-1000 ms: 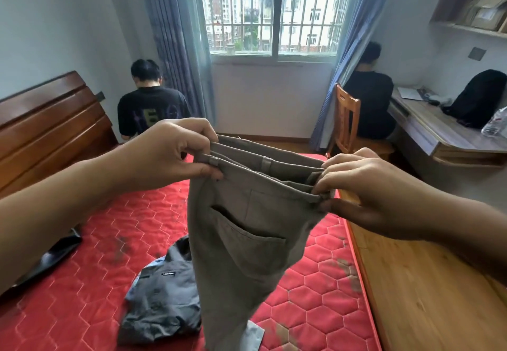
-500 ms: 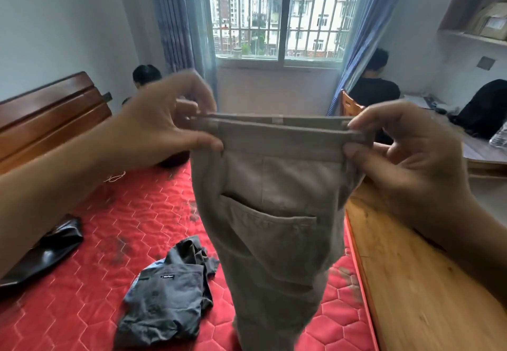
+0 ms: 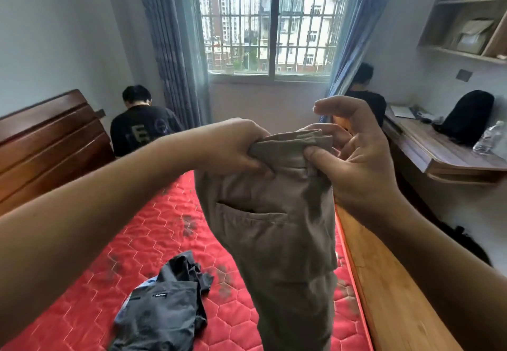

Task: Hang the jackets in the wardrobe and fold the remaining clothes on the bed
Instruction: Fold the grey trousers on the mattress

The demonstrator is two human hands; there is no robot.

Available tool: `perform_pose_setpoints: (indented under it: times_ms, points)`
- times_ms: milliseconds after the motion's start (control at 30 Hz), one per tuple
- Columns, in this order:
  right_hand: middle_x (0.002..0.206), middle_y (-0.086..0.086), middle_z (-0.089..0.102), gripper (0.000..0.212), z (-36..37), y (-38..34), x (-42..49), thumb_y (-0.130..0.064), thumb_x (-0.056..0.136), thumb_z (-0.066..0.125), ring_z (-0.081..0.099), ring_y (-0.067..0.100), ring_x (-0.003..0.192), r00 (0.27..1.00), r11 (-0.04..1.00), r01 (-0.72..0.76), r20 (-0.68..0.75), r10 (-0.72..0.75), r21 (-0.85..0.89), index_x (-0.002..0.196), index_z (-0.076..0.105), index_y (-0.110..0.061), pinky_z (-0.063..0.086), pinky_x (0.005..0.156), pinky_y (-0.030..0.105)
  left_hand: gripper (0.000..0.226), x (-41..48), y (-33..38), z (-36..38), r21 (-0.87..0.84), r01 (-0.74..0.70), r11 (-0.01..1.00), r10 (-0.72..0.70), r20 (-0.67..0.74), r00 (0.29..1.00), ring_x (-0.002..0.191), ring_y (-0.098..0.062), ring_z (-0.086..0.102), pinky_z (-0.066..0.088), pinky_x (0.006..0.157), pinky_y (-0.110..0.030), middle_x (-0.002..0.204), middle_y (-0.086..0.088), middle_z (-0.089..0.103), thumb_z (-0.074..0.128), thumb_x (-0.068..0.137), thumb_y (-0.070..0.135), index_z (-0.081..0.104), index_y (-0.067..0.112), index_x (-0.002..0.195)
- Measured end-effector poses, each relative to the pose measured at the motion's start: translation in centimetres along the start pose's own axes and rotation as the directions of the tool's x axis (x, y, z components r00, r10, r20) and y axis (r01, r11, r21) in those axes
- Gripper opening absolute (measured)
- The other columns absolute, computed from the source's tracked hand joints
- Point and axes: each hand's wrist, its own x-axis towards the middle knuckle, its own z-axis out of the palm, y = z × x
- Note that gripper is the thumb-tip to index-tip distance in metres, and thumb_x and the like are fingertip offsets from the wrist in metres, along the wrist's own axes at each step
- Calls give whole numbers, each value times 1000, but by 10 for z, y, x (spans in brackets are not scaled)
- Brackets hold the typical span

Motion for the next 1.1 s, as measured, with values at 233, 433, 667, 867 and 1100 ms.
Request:
perform_pose_setpoints:
  times_ms: [233,433,667,867,1100]
  points:
    - [108,2,76,39,-24,44,-23,-13,81,84,72,16,101,930,939,-283,185,318,-194,117,69,-11,60,87,46,11,14,3,-16,-14,-66,998,66,-11,998,71,0,63,44,60,-13,73,15,68,77,85,34,72,23,85]
    - [115,0,73,60,-22,96,-64,-69,92,46,69,11,106,840,839,-540,102,532,70,121,65,-20,56,86,30,37,11,-4,-53,-24,-85,996,83,-61,995,70,2,65,45,56,-11,77,17,70,65,77,59,74,25,89]
    - [114,-6,74,64,26,134,-73,-65,82,70,72,14,99,702,600,-699,218,678,389,139,48,-48,50,79,32,42,-9,-37,-90,-64,-5,998,-2,-102,995,72,-4,71,52,54,-18,83,15,74,67,75,66,75,31,98]
    - [120,17,68,59,42,133,-55,-63,94,53,63,31,112,424,246,-903,631,650,353,125,72,-17,48,97,40,42,-38,-63,-111,-56,17,998,-25,-151,988,71,-4,72,57,56,-21,83,15,75,69,75,65,76,32,99]
    - [99,10,72,47,95,114,-42,-3,94,58,71,22,91,607,186,-767,600,521,614,140,57,-16,58,82,37,22,-73,-104,-129,-65,62,996,-74,-197,978,73,-3,71,52,52,-13,81,18,74,72,75,55,75,41,92]
